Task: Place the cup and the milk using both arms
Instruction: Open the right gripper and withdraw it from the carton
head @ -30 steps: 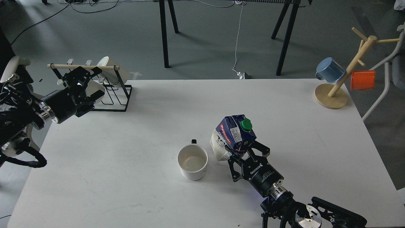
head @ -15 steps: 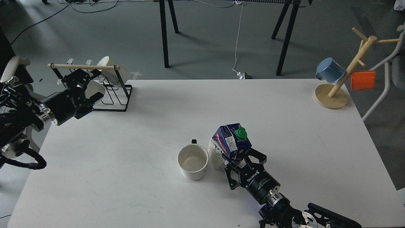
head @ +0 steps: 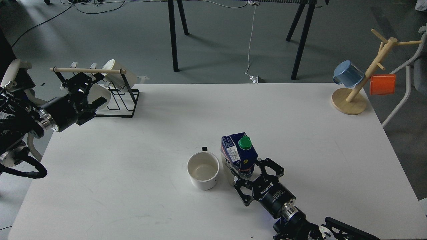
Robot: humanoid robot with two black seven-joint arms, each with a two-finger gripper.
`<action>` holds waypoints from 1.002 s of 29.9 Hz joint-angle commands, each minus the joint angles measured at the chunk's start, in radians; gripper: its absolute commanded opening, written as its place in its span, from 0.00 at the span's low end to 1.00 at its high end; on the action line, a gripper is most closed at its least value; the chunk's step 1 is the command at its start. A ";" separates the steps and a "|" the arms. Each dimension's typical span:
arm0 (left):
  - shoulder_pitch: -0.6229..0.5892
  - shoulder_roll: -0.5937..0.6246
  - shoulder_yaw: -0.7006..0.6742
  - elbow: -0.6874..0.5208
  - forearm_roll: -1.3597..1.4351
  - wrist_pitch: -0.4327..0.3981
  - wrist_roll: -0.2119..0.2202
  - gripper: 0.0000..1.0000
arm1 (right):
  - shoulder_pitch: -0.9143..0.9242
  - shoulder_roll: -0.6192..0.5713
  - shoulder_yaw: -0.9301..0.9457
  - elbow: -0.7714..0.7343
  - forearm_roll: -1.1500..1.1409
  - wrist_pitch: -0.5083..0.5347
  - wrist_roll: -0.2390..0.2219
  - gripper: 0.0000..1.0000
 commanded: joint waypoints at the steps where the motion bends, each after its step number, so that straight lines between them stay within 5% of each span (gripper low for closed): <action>1: 0.000 -0.002 0.000 0.000 0.001 0.000 0.000 0.99 | -0.016 -0.007 0.000 0.013 -0.002 0.000 -0.002 0.99; 11: 0.000 -0.002 0.000 0.000 0.000 0.000 0.000 0.99 | -0.096 -0.106 0.002 0.126 -0.036 0.000 -0.002 0.99; 20: 0.000 -0.001 0.000 0.000 0.000 0.000 0.000 0.99 | -0.214 -0.407 0.038 0.283 -0.036 0.000 0.007 0.99; 25: 0.000 0.002 -0.005 0.000 -0.002 0.000 0.000 0.99 | -0.236 -0.573 0.251 0.260 -0.020 0.000 0.036 0.99; 30: 0.020 0.004 -0.006 0.000 -0.003 0.000 0.000 0.99 | -0.159 -0.602 0.501 0.113 -0.030 0.000 0.056 0.99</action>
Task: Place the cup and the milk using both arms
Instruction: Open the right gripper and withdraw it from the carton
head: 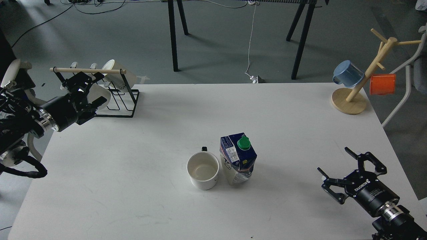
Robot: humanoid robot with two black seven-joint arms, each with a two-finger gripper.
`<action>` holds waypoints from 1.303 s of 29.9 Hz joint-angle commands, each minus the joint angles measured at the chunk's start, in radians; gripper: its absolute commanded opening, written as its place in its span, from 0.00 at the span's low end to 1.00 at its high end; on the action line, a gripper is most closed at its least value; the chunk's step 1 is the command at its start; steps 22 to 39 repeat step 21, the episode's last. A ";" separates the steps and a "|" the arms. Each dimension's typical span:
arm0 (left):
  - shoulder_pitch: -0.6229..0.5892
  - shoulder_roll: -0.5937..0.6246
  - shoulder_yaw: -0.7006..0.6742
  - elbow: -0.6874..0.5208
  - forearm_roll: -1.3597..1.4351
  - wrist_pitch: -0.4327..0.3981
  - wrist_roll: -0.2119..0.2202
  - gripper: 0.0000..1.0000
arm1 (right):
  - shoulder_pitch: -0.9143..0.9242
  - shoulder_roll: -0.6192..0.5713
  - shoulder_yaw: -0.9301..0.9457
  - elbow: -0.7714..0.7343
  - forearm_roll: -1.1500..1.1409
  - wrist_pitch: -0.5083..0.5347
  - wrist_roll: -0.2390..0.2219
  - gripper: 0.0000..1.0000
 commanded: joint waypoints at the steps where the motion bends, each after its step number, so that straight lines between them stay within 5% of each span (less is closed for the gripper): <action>1: 0.026 0.001 -0.006 0.000 -0.002 0.000 0.000 0.99 | 0.118 -0.013 0.123 -0.137 -0.011 0.000 0.000 0.99; 10: 0.027 -0.003 -0.047 0.000 -0.014 0.000 0.000 0.99 | 0.544 0.079 -0.113 -0.478 -0.028 0.000 -0.002 0.99; 39: 0.020 0.001 -0.103 0.009 -0.019 0.000 0.000 0.99 | 0.544 0.132 -0.136 -0.503 -0.028 0.000 0.001 0.99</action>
